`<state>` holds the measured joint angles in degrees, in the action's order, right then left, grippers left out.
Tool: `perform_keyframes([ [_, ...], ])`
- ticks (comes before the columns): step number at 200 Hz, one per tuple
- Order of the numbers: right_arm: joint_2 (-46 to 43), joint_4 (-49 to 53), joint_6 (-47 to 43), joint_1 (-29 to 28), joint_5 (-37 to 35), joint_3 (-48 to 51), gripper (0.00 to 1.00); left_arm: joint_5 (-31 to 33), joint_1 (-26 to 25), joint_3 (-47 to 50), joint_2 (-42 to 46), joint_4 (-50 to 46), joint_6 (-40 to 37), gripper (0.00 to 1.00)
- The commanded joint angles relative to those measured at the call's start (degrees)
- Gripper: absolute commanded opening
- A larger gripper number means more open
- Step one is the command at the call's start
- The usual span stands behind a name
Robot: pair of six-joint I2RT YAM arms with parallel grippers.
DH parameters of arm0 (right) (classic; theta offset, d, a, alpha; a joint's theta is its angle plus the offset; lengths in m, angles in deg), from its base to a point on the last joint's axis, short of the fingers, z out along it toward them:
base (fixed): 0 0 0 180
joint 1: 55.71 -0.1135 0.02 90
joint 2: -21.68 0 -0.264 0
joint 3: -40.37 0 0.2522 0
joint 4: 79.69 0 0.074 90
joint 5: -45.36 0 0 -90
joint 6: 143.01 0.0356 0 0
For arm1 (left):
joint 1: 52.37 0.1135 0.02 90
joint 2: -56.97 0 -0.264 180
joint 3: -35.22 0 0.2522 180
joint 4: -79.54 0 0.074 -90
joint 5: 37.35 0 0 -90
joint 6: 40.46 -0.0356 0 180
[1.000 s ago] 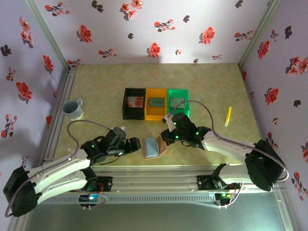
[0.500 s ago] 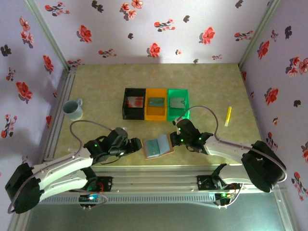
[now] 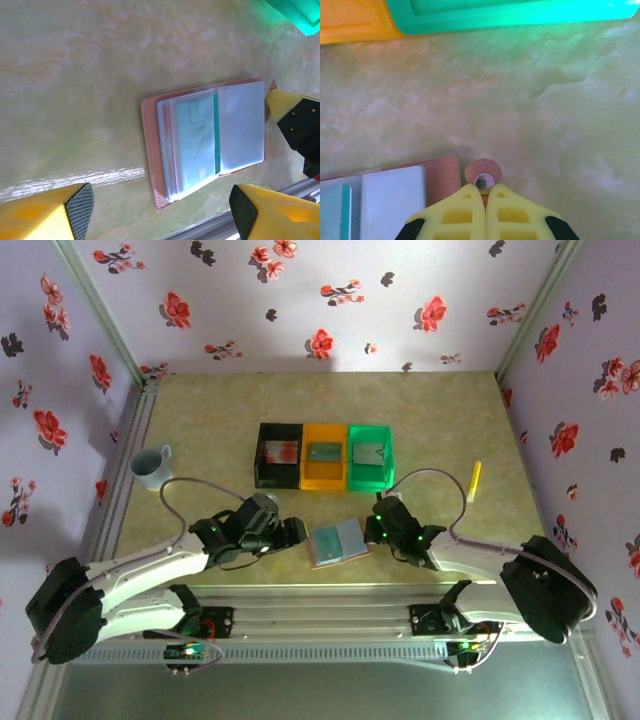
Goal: Take the credit cards out of the card holder
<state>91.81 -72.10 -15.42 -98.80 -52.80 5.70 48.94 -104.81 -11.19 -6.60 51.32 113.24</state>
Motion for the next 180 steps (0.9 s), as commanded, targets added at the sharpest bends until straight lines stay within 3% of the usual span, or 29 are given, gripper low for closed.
perform_keyframes([
  [1,-2.6,2.0,2.2,0.4,-3.2,0.4,0.04,-0.8,0.0,-2.3,-2.1,0.4,-2.5,0.76],
  [71,-13.4,13.1,3.7,0.4,-1.9,-2.7,0.38,-1.3,-0.8,-7.4,-10.0,-5.1,-2.9,0.76],
  [130,-16.6,15.5,10.9,0.4,10.6,-6.5,0.37,-1.2,-5.2,-10.2,-16.2,-4.2,0.3,0.76],
  [180,-14.3,2.0,22.6,-0.3,21.1,-1.7,0.32,-0.5,-8.3,-8.4,-18.6,1.5,4.7,0.76],
])
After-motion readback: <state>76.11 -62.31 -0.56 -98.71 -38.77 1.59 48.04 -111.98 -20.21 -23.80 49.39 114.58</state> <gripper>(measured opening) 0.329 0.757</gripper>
